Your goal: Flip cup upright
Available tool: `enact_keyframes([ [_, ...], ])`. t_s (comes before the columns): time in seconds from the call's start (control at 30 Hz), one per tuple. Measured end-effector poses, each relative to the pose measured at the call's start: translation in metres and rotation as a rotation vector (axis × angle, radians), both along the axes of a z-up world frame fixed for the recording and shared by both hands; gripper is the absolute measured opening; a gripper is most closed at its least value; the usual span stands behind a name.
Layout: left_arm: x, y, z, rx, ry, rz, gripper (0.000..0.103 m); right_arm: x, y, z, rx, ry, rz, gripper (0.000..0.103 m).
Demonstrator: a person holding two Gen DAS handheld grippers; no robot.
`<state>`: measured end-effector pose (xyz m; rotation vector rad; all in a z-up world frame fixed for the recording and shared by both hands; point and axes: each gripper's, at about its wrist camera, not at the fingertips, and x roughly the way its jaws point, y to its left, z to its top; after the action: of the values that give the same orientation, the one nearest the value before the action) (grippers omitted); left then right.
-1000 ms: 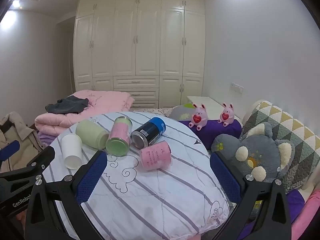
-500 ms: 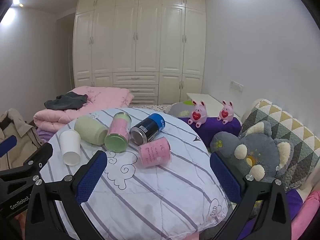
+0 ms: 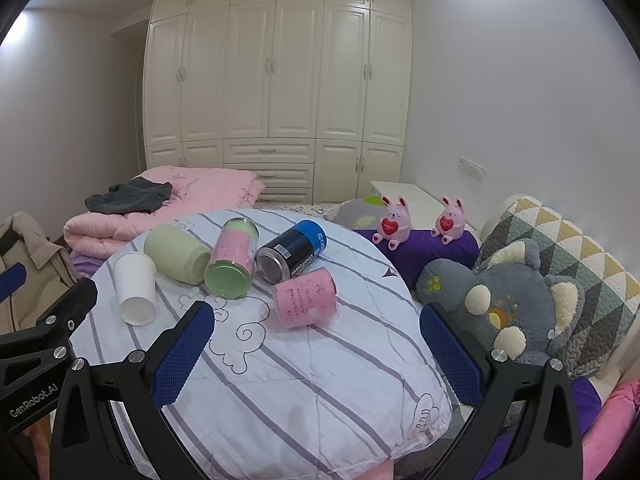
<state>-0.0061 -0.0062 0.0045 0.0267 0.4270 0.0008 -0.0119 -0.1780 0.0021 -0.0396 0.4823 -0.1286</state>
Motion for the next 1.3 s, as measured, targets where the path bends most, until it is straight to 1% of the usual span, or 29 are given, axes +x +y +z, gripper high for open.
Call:
enact_keyframes([
  [0.77, 0.000, -0.003, 0.001, 0.020, 0.002, -0.007, 0.103, 0.002, 0.002, 0.000, -0.029, 0.019, -0.008, 0.103],
  [0.87, 0.001, -0.002, 0.003, 0.013, 0.004, -0.009, 0.103, 0.002, 0.001, 0.001, -0.032, 0.027, -0.006, 0.103],
  [1.17, 0.005, 0.003, 0.013, 0.001, 0.024, 0.000, 0.103, 0.002, -0.010, 0.015, -0.023, 0.027, -0.036, 0.103],
  [1.3, 0.011, 0.008, 0.015, 0.021, 0.044, 0.020, 0.103, 0.011, -0.012, 0.019, -0.010, 0.059, -0.038, 0.103],
])
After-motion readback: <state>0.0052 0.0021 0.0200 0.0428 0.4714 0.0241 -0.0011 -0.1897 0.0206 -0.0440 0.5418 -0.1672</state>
